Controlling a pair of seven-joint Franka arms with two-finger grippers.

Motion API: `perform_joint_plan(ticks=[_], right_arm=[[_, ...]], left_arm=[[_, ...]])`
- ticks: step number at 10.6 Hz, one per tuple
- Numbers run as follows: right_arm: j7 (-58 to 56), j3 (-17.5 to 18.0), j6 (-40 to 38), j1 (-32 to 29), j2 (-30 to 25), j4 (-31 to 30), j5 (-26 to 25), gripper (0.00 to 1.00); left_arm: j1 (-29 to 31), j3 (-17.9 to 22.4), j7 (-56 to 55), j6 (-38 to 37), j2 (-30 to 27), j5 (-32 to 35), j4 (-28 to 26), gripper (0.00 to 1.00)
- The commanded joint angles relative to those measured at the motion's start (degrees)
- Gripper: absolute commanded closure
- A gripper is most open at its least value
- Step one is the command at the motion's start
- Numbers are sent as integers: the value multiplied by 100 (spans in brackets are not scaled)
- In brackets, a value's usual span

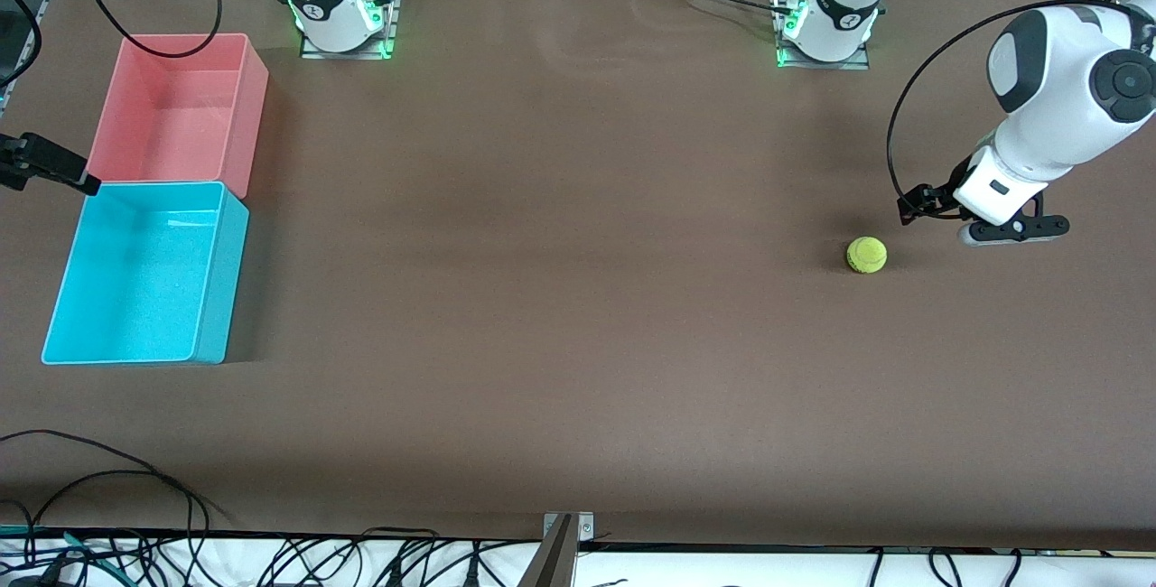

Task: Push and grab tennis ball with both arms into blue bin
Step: 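Lower the left gripper down beside the tennis ball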

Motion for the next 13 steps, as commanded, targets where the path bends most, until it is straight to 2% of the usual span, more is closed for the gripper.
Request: perform_joint_plan(ticks=[1,3,4,7,8,10,11,13], right_arm=[[0,-10,-12,28,7,49,-87,0],[-9,-10,-11,28,15,49,-87,0],[-9,-10,-11,28,41,49,-87,0],[8,-1,-20,37,42,58,-87,0],[8,8,-38,37,33,58,-87,0],[26,8,-55,107,24,58,-95,0],[26,-1,-47,107,33,58,-122,0],[26,-1,-47,107,33,49,-131,0]], left_arm=[[59,-24,187,363,53,63,-371,0],[67,-15,1228,408,167,55,-442,0],[137,-15,1834,538,229,55,-494,5],[182,-6,3733,575,353,55,-582,44],[277,-6,4287,584,370,55,-582,55],[348,29,5281,584,379,55,-582,91],[375,38,5651,584,388,55,-582,100],[375,108,6310,662,475,55,-582,100]])
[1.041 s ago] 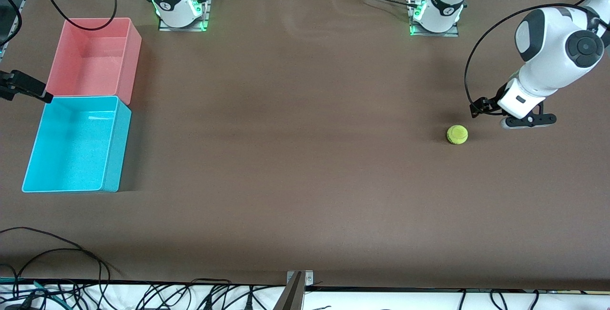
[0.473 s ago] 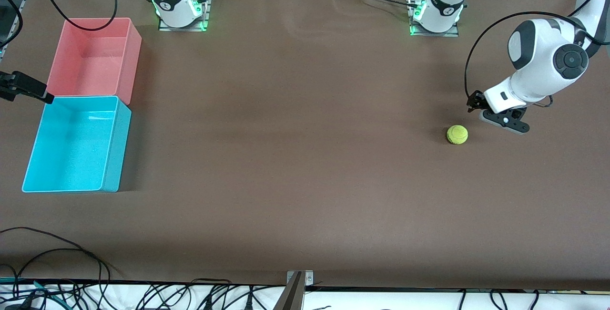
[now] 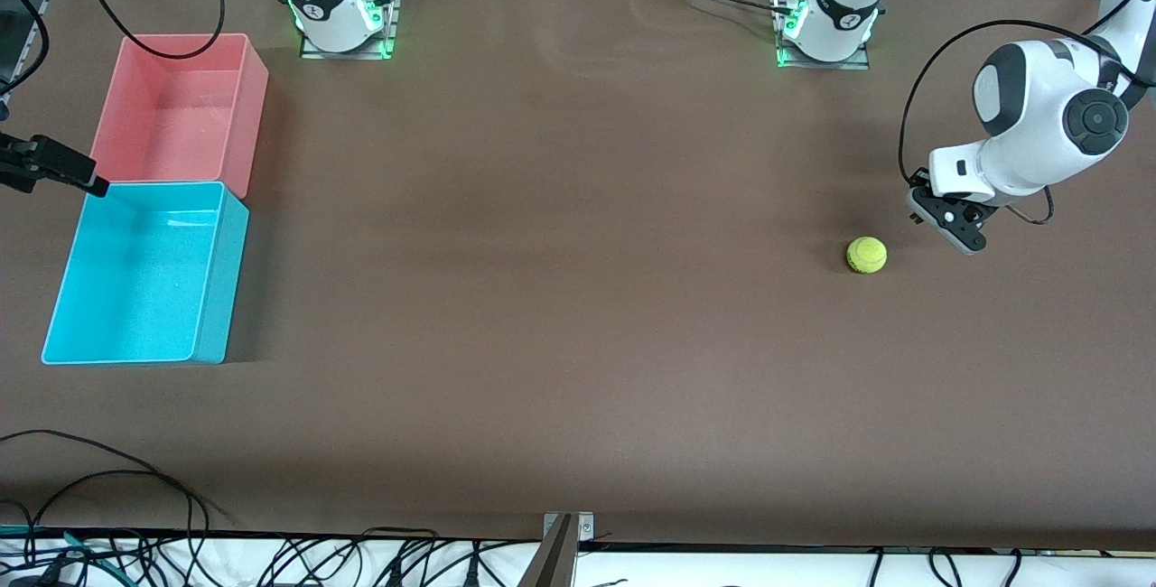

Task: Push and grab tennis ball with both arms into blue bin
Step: 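Lower the left gripper down beside the tennis ball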

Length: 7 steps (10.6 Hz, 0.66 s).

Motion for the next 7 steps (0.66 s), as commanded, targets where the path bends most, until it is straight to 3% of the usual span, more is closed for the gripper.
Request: perform_joint_plan(ticks=[1,3,7], right_arm=[[23,-6,-45,28,6,50,-104,0],[23,-6,-45,28,15,50,-104,0],[23,-6,-45,19,15,50,-104,0]], left_arm=[[44,47,1462,348,102,49,-51,100],[44,47,2526,787,295,127,-33,100],[44,47,3583,1174,629,215,-33,100]])
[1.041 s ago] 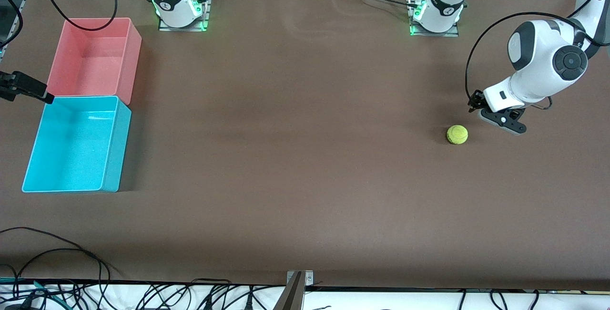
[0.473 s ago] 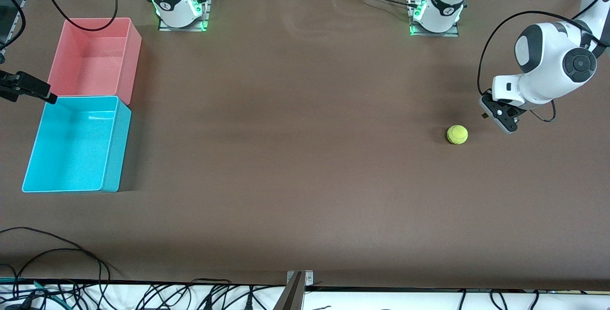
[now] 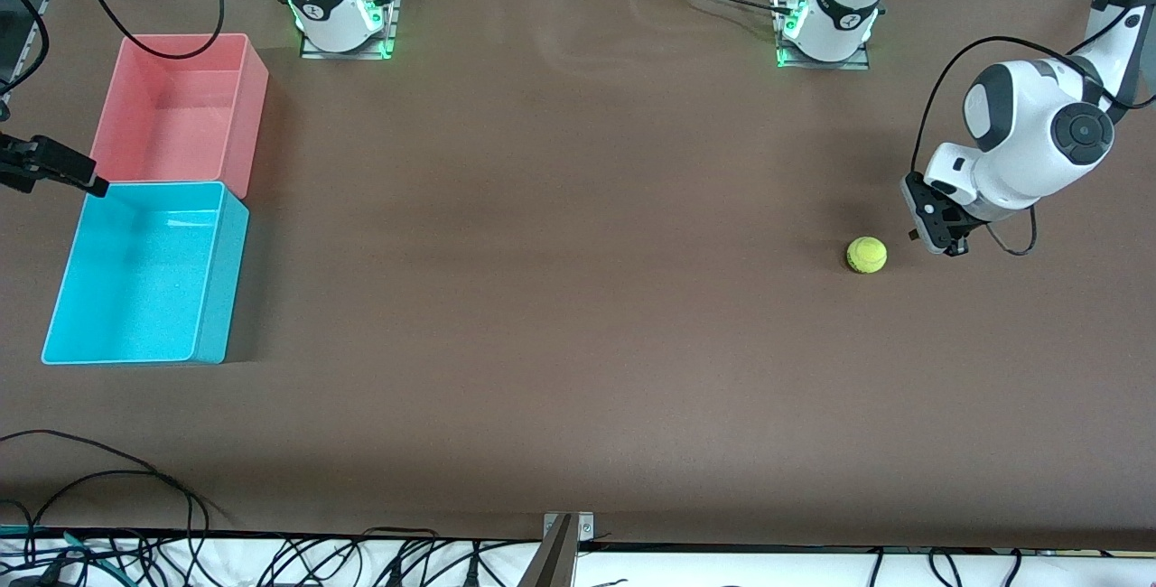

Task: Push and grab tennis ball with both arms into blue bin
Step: 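Lower the left gripper down beside the tennis ball, then push the tennis ball with the left gripper toward the cyan bin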

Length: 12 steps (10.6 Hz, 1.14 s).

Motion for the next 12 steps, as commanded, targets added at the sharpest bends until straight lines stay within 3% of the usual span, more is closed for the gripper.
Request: perform_joint_plan(ticks=[1,5,12], right_arm=[[23,-5,-43,27,11,51,-83,0],[32,-5,-35,27,11,51,-83,0],[32,-5,-34,27,11,42,-83,0]], left_arm=[[41,11,868,323,277,208,-4,100],[41,107,1415,508,558,199,32,100],[146,151,1406,913,1130,-30,137,100]])
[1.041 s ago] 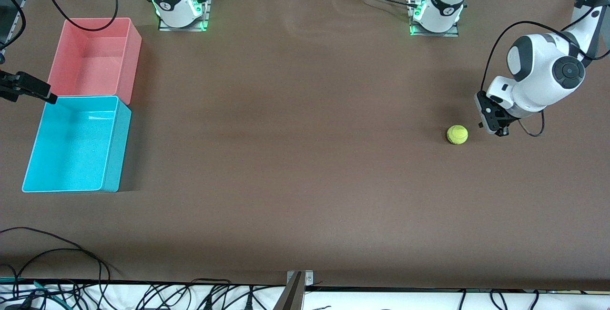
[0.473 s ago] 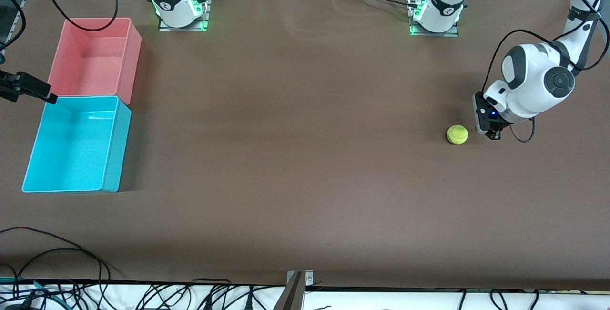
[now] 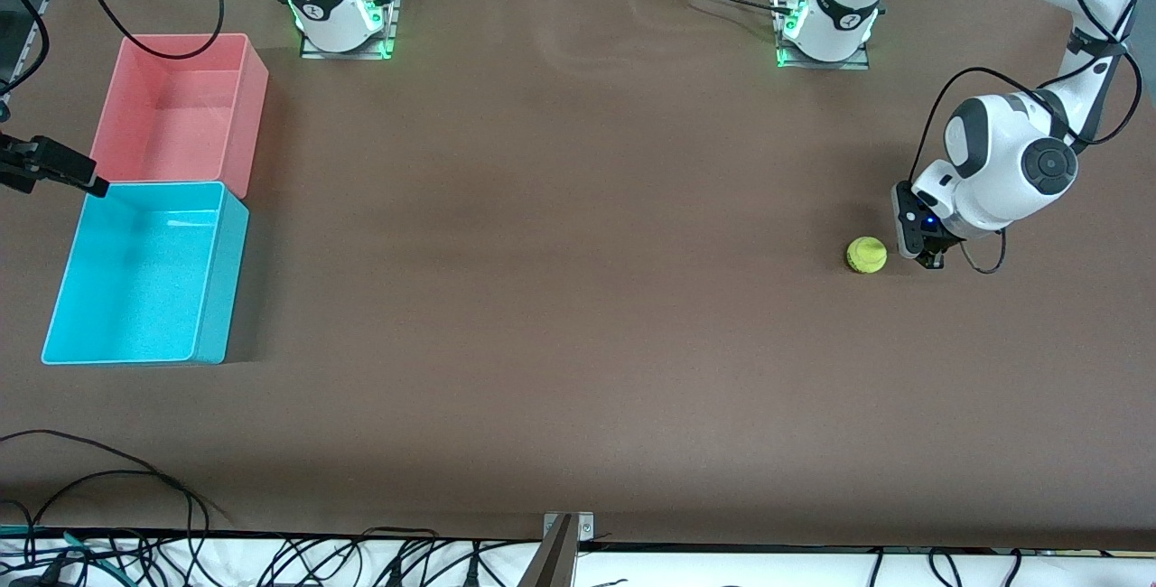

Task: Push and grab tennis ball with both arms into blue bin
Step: 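Push the tennis ball with the left gripper toward the cyan bin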

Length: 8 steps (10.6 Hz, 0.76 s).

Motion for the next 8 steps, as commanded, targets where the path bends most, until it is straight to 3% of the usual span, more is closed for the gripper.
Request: perform_joint_plan(ticks=[1,8], right_arm=[[31,-5,-34,27,6,43,-81,0],[31,-5,-25,18,6,43,-72,0]], left_arm=[[44,-5,80,114,199,-56,138,100],[-132,-5,10,202,418,-398,173,100]])
